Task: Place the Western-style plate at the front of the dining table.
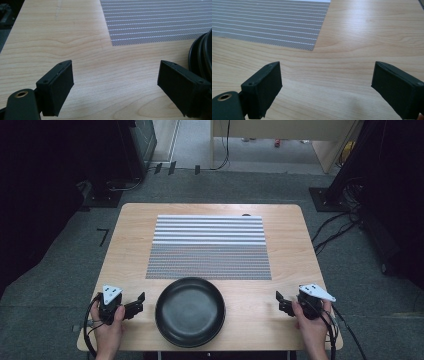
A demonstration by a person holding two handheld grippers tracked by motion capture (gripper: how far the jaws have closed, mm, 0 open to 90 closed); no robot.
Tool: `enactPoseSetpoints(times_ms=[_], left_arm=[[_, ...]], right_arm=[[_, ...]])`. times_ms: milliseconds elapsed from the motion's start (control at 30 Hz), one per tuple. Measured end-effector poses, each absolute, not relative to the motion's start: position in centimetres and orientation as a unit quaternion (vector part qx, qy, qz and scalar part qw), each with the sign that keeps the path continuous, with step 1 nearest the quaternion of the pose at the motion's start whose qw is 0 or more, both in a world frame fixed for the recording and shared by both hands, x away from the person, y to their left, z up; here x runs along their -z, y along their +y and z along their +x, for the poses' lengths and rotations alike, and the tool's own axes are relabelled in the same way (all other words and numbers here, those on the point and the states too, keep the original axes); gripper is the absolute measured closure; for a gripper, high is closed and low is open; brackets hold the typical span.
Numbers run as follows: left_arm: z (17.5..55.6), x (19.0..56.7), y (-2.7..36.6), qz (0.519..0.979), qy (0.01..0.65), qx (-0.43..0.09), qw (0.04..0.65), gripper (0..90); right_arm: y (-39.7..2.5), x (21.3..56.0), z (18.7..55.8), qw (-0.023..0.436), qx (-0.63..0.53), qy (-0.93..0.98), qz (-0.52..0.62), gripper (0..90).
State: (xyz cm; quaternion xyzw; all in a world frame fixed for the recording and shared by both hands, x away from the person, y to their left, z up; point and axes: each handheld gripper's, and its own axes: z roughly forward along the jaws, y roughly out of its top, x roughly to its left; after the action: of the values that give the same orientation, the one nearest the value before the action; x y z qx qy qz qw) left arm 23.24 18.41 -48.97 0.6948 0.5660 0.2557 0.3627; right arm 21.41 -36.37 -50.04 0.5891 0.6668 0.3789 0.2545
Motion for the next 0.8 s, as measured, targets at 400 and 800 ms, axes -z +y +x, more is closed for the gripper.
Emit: enactPoseSetpoints(times_ms=[400, 800], left_arm=[[22.8, 48.5, 17.3, 0.699, 0.558, -0.248, 0.373, 13.2], [22.2, 47.9, 16.3, 0.701, 0.542, -0.231, 0.402, 13.2]], right_arm=[[-34.5, 49.7, 21.1, 0.246, -0.397, 0.669, 0.578, 8.7], [-33.0, 49.2, 20.7, 0.236, -0.425, 0.661, 0.572, 14.6]])
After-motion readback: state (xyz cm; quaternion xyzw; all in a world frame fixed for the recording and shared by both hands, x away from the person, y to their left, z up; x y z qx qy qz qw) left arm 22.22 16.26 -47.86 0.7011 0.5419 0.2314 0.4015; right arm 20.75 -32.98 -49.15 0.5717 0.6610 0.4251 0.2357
